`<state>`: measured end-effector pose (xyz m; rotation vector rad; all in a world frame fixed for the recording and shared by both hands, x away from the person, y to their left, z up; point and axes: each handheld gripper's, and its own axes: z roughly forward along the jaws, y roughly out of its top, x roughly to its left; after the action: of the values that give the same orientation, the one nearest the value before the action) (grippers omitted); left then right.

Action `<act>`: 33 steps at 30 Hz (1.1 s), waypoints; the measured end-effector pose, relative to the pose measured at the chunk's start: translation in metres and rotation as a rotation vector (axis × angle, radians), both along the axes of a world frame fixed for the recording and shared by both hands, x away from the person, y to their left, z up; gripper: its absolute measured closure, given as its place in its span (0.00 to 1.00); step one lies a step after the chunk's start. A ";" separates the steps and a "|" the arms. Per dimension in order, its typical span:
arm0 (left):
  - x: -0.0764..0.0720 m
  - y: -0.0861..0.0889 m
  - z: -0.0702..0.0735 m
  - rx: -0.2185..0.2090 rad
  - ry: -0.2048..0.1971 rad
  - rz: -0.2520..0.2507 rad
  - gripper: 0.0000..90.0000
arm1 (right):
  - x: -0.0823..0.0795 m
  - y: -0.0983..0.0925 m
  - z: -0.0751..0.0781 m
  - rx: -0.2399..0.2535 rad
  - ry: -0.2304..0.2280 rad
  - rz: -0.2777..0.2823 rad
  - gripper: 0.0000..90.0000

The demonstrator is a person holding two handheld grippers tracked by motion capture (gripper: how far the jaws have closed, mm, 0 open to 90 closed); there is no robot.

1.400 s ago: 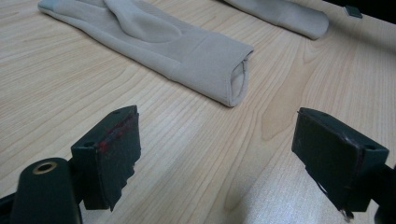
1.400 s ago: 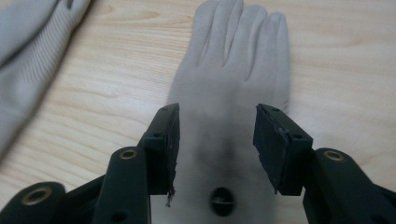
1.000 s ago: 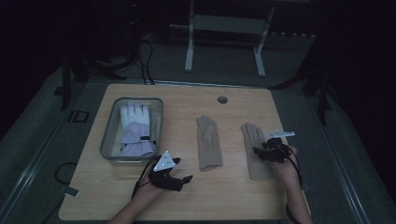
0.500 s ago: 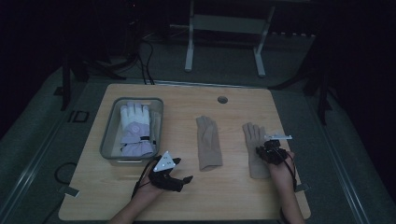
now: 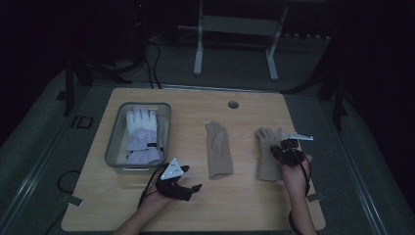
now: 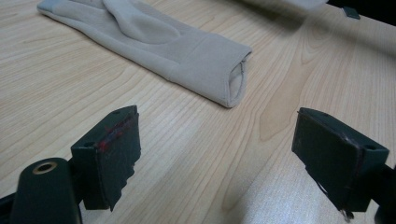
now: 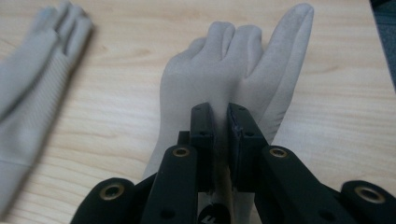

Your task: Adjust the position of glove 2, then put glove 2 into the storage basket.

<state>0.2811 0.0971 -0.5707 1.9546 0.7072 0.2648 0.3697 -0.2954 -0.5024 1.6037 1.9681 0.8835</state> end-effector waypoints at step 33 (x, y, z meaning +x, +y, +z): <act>0.000 0.000 0.001 0.004 -0.007 -0.004 0.18 | 0.004 0.102 0.073 0.049 -0.121 0.151 0.90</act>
<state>0.2809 0.0974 -0.5697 1.9576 0.6984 0.2699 0.3735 -0.1934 -0.4292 1.4062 2.0168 1.0688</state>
